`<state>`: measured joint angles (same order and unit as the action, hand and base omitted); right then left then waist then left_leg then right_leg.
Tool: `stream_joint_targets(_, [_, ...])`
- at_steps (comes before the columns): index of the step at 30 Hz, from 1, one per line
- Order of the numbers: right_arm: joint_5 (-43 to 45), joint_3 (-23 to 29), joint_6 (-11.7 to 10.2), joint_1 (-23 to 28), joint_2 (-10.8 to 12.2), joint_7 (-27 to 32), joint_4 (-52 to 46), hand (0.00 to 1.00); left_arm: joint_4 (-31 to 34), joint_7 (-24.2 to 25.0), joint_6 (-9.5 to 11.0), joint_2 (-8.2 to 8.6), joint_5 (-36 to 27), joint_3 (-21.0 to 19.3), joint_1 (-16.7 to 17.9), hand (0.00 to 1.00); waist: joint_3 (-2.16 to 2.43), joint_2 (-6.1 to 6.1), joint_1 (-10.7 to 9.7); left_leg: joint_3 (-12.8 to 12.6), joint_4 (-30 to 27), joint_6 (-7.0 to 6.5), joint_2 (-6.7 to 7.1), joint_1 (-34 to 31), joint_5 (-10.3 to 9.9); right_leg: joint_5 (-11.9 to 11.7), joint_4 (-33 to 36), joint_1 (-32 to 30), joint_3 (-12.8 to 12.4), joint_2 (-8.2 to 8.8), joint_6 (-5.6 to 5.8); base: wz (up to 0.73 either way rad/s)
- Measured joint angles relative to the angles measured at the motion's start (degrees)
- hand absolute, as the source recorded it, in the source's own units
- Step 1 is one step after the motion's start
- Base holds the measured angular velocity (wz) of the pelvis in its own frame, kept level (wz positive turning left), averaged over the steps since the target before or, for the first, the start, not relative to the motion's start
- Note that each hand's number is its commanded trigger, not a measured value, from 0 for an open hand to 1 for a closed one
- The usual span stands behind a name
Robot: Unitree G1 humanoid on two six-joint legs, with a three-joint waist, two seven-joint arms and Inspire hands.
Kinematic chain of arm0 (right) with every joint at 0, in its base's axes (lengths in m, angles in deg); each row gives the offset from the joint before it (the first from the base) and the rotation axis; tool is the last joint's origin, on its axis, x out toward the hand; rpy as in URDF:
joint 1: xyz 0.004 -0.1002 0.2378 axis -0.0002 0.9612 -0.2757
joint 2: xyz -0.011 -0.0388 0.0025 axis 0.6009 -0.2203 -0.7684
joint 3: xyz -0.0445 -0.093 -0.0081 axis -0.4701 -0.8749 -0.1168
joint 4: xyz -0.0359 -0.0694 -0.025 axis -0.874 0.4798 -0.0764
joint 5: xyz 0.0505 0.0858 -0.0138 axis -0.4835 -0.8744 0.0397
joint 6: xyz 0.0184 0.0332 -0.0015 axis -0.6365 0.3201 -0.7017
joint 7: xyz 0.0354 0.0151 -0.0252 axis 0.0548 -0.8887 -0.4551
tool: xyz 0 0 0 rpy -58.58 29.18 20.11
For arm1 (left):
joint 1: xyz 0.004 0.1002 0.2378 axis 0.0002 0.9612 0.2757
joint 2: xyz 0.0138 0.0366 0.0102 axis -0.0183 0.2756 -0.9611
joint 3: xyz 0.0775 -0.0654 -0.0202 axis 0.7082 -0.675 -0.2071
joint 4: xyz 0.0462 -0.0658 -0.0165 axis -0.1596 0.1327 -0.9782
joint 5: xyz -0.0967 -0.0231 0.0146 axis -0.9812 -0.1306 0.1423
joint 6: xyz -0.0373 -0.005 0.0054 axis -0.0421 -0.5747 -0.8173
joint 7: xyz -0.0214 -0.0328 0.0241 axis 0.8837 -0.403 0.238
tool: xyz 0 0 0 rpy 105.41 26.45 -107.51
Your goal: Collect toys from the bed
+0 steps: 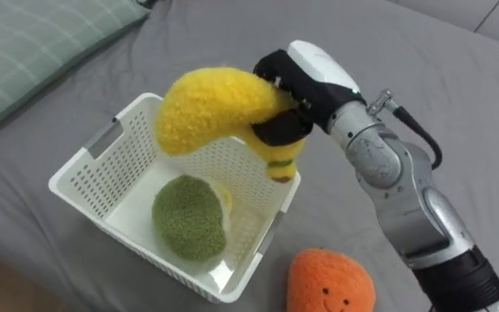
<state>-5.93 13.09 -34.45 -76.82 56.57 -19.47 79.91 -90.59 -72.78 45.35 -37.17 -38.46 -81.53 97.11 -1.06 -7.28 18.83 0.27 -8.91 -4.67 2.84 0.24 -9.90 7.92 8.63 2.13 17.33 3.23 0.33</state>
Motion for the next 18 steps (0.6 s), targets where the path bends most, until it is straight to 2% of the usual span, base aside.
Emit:
stream_joint_targets(6, [0.1,-2.3,0.6,0.0,0.5,0.0,2.6,0.0,0.0,-0.2,0.0,0.02,0.0,-0.1,-0.1,0.0,-0.14,-0.22,1.1,0.0,0.0,0.0,0.01,0.0,0.0,0.0,0.0,0.0,0.3,0.05,0.01,0.0])
stream_joint_targets(9, [0.1,-2.3,1.1,0.0,0.8,0.0,2.6,0.0,-0.1,-0.2,-0.1,0.05,0.6,-0.2,-0.5,0.0,-0.2,-0.72,2.0,0.1,0.0,0.0,0.0,-0.1,0.0,0.0,0.0,0.0,0.2,-0.02,0.01,0.0])
stream_joint_targets(13, [0.0,-2.3,1.1,0.0,2.0,0.2,2.6,0.0,-0.2,-0.2,-0.8,0.09,1.3,-0.2,-0.8,0.0,-0.32,-1.24,2.3,0.1,0.0,0.0,0.02,-0.1,0.0,0.0,0.0,0.0,0.2,0.01,0.01,0.0])
stream_joint_targets(18, [0.0,-2.3,1.1,0.0,2.1,0.2,2.6,0.0,-0.6,-0.1,-1.2,0.06,1.3,-0.2,-1.1,0.0,-0.42,-1.34,2.2,0.1,0.0,0.0,0.02,-0.1,0.0,0.0,0.0,0.0,0.2,-0.01,0.01,0.0])
